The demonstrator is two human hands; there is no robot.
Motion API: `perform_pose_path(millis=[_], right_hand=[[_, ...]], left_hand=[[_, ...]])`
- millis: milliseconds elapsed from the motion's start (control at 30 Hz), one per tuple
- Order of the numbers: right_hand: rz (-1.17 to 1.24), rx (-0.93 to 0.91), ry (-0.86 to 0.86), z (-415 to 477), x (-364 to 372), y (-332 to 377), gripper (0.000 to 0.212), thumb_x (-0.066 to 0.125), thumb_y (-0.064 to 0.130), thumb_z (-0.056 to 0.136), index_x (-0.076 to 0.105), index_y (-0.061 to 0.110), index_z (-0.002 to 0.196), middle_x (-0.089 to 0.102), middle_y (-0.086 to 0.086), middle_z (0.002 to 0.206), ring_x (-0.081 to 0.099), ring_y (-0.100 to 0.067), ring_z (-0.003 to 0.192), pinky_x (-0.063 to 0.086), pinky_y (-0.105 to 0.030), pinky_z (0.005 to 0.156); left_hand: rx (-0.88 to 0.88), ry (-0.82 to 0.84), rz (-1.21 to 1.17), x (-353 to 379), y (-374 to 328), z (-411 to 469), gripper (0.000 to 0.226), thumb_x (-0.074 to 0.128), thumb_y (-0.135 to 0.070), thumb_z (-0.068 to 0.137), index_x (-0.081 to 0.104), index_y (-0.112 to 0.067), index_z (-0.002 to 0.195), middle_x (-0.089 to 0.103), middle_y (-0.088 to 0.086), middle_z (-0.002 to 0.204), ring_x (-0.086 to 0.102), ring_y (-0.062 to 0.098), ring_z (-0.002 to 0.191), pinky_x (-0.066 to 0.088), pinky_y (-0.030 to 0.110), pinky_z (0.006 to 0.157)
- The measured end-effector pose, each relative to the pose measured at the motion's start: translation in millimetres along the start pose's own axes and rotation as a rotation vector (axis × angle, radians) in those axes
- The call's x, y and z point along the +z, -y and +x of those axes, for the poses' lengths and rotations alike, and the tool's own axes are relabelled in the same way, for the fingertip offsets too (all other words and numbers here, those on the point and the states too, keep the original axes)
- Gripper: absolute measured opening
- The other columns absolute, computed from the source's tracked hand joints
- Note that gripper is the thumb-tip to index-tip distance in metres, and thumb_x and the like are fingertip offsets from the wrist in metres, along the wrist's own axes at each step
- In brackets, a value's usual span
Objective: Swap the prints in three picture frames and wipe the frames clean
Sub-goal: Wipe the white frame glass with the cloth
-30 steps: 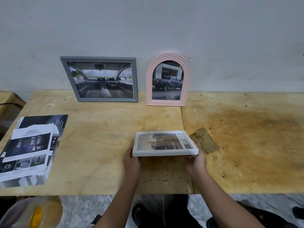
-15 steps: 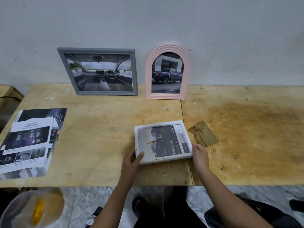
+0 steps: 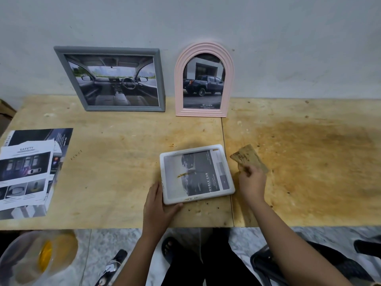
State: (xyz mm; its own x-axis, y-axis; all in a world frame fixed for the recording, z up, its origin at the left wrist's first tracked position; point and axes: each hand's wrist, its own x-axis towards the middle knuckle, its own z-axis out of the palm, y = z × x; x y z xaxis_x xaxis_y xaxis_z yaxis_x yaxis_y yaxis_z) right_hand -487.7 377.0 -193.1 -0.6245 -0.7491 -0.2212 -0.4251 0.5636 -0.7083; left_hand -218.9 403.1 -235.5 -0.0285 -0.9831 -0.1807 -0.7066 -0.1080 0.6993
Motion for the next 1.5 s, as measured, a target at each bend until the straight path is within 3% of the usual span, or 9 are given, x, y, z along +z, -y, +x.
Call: perform_pose_path(millis=[233, 500, 600, 667, 767, 1067, 1167, 1333, 1500], right_hand=[[-0.402, 0.14, 0.043, 33, -26, -6, 0.056, 0.054, 0.023, 0.086, 0.038, 0.014, 0.139, 0.036, -0.015, 0.142, 0.028, -0.038, 0.126, 0.031, -0.046, 0.101], [-0.534, 0.172, -0.023, 38, -21, -1, 0.029, 0.057, 0.026, 0.085, 0.061, 0.009, 0.108, 0.052, -0.018, 0.117, 0.036, -0.037, 0.118, 0.029, -0.045, 0.094], [-0.347, 0.129, -0.055, 41, -20, 1, 0.02, 0.056, 0.034, 0.084, 0.06, 0.014, 0.086, 0.051, -0.012, 0.101, 0.042, -0.034, 0.108, 0.032, -0.046, 0.089], [-0.06, 0.062, -0.053, 39, -20, 5, 0.027, 0.056, 0.039, 0.081, 0.048, 0.017, 0.067, 0.047, -0.008, 0.081, 0.045, -0.028, 0.08, 0.034, -0.04, 0.072], [0.288, 0.054, -0.039, 29, -22, 21, 0.03, 0.061, 0.023, 0.088, 0.043, 0.014, 0.065, 0.046, -0.002, 0.064, 0.041, -0.018, 0.059, 0.033, -0.03, 0.056], [0.954, 0.234, 0.341, 13, -7, 60, 0.021, 0.061, 0.0, 0.084, 0.06, 0.004, 0.105, 0.065, -0.012, 0.1, 0.064, -0.021, 0.089, 0.057, -0.025, 0.073], [0.973, 0.292, 0.479, 8, 1, 73, 0.023, 0.061, 0.01, 0.086, 0.059, 0.001, 0.108, 0.065, -0.015, 0.099, 0.065, -0.027, 0.089, 0.057, -0.031, 0.072], [1.082, 0.396, 0.717, 7, 18, 90, 0.027, 0.053, 0.017, 0.089, 0.054, 0.005, 0.114, 0.06, -0.017, 0.109, 0.057, -0.035, 0.104, 0.052, -0.049, 0.083], [0.905, 0.425, 0.818, 13, 29, 102, 0.039, 0.05, -0.002, 0.09, 0.045, 0.005, 0.128, 0.056, -0.019, 0.123, 0.059, -0.031, 0.102, 0.06, -0.036, 0.068]], left_hand=[[-0.025, -0.002, 0.183, 5, -5, -4, 0.126, 0.022, -0.096, 0.058, 0.013, -0.01, 0.15, 0.01, 0.002, 0.158, -0.003, 0.011, 0.143, 0.021, 0.037, 0.115], [-0.051, 0.028, 0.307, 5, -7, -5, 0.124, 0.014, -0.095, 0.06, 0.01, -0.009, 0.15, 0.005, 0.004, 0.158, -0.009, 0.013, 0.142, 0.016, 0.036, 0.117], [-0.045, 0.023, 0.294, 6, -6, -5, 0.124, 0.015, -0.095, 0.061, 0.011, -0.009, 0.15, 0.006, 0.005, 0.158, -0.005, 0.013, 0.144, 0.015, 0.035, 0.117], [-0.042, 0.014, 0.284, 7, -5, -6, 0.123, 0.015, -0.095, 0.061, 0.01, -0.01, 0.15, 0.006, 0.004, 0.158, -0.004, 0.011, 0.143, 0.014, 0.033, 0.117], [-0.031, -0.01, 0.263, 8, -3, -7, 0.121, 0.017, -0.094, 0.064, 0.011, -0.008, 0.15, 0.009, 0.004, 0.158, -0.001, 0.011, 0.143, 0.016, 0.035, 0.117], [-0.056, 0.01, 0.365, 12, 0, -14, 0.108, 0.006, -0.086, 0.074, 0.023, -0.01, 0.148, 0.018, 0.004, 0.156, 0.003, 0.011, 0.144, 0.001, 0.033, 0.115], [-0.08, -0.004, 0.357, 14, -1, -19, 0.097, 0.007, -0.079, 0.082, 0.03, -0.01, 0.146, 0.023, 0.004, 0.154, 0.008, 0.014, 0.143, 0.002, 0.033, 0.113], [-0.141, -0.035, 0.299, 15, -4, -23, 0.098, -0.017, -0.077, 0.073, 0.005, -0.022, 0.151, -0.003, -0.008, 0.157, -0.016, 0.003, 0.139, -0.013, 0.028, 0.113], [-0.285, -0.148, 0.204, 29, -20, -34, 0.076, -0.006, -0.061, 0.084, 0.011, -0.028, 0.15, -0.003, -0.01, 0.158, -0.016, -0.001, 0.138, -0.012, 0.03, 0.114]])
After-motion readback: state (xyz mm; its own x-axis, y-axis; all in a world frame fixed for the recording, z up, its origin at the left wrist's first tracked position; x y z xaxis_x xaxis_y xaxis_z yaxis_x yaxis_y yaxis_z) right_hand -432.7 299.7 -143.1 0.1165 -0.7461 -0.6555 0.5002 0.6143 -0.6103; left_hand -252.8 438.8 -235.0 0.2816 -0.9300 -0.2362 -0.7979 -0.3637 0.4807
